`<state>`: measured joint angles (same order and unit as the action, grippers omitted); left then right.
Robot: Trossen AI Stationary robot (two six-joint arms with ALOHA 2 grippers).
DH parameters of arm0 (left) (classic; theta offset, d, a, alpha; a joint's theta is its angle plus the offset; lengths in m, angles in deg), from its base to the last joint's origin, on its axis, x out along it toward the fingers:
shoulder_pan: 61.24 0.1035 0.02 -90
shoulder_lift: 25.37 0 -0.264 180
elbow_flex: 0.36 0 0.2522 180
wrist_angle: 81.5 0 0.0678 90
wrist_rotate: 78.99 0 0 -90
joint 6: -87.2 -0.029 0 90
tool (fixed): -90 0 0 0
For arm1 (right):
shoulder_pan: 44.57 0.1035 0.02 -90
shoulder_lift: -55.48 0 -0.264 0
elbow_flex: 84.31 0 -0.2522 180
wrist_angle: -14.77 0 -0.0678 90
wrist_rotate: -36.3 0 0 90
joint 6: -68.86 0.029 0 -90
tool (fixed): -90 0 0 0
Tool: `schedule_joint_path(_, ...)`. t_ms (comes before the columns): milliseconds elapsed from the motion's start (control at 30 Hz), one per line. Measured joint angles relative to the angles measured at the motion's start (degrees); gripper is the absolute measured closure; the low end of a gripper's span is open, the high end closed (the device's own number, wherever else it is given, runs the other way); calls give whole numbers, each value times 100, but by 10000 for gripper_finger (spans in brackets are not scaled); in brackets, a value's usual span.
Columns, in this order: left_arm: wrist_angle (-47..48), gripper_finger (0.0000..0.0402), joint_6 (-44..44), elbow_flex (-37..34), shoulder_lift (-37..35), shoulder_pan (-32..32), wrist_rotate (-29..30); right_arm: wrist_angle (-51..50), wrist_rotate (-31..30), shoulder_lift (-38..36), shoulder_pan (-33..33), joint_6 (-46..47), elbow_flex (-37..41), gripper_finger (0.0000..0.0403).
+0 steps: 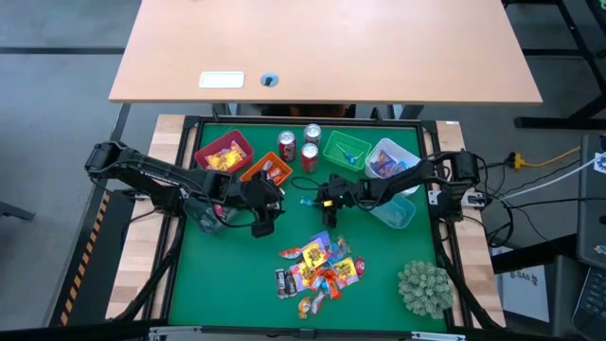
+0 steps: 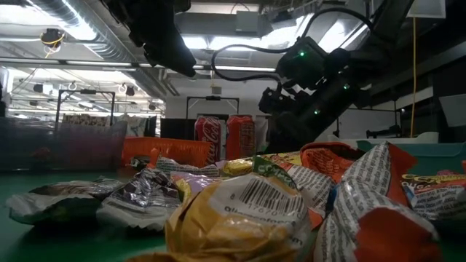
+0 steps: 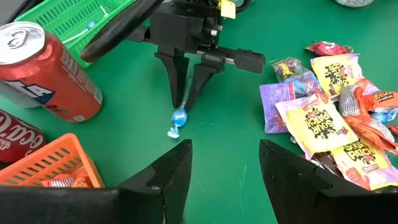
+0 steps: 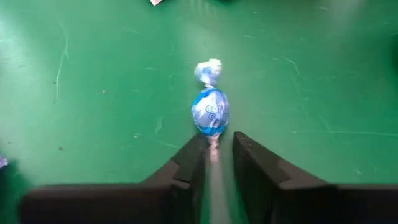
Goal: Sort candy
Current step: Put the blue candy into the green bin
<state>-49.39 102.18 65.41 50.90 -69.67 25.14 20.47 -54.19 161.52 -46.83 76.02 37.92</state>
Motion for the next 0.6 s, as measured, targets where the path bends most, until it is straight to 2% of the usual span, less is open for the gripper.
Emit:
schedule_joint_path(100,0,226,0,1,0,0,-2,3,0,0,0,0,0,378)
schedule_joint_path(167,0,226,0,1,0,0,-2,5,2,0,0,-11,0,395)
schedule_joint_path(300,2,226,0,2,0,0,-2,-10,10,-22,0,-15,0,384)
schedule_joint_path(467,2,226,0,2,0,0,-2,-82,338,-167,0,-17,4,398)
schedule_joint_path(600,4,226,0,1,0,0,-2,-187,413,-390,3,-17,4,394)
